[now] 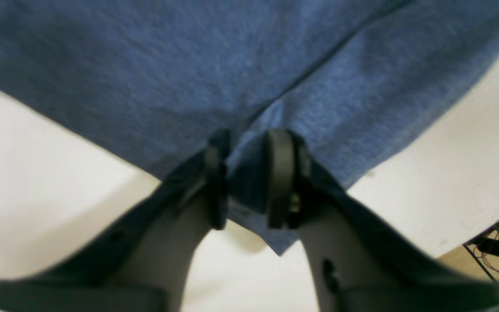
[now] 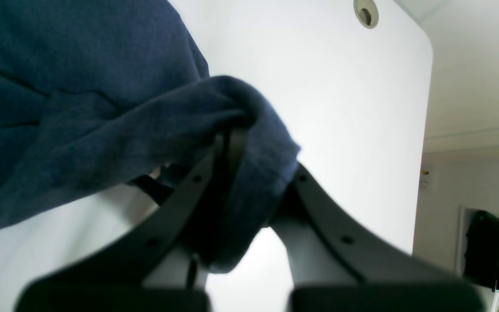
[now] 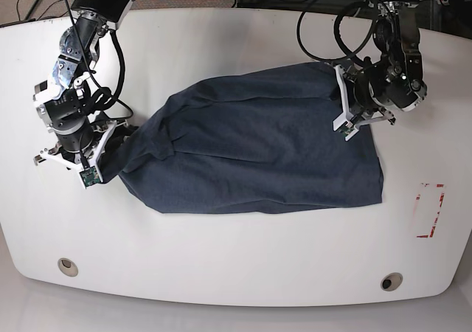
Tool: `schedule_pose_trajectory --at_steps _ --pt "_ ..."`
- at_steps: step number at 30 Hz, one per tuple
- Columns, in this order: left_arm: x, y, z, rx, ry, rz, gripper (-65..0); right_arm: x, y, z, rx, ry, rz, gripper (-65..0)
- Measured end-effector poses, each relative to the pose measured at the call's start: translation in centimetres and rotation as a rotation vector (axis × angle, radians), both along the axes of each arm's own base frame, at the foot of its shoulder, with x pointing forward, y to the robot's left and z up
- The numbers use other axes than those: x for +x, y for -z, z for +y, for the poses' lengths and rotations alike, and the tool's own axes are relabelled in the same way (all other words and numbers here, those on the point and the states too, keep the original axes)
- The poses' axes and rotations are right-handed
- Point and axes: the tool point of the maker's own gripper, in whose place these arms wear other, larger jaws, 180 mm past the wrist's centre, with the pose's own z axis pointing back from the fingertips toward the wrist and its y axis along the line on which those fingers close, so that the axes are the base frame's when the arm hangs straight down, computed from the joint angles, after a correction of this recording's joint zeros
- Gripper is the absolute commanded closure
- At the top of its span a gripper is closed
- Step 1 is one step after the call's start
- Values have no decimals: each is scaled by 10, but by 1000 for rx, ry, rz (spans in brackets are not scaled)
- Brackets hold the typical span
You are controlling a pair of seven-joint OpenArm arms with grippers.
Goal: Layout the t-shirt on the table in an organized manner, then fold the t-shirt properly
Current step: 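Pull the shirt edge taut with the left gripper away from the right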
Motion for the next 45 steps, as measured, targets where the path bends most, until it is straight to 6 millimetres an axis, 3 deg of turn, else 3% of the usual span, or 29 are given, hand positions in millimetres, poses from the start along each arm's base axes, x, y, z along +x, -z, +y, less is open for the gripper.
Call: schedule_pose_trajectory --at_steps 7,18,26,35,45 --pt "-7 3 1 -2 -7 12 -29 0 0 0 0 -1 0 0" --pt "-14 3 38 23 -133 15 -11 -2 -1 -9 0 27 -4 0" --pt "-14 1 51 24 -202 12 -10 -2 -1 -8 1 24 -5 0" --pt "-7 -15 50 10 -246 -41 -1 -2 -1 -8 1 24 -5 0" --pt "-9 -14 49 -20 -290 -39 -1 -2 -1 -8 1 24 -5 0"
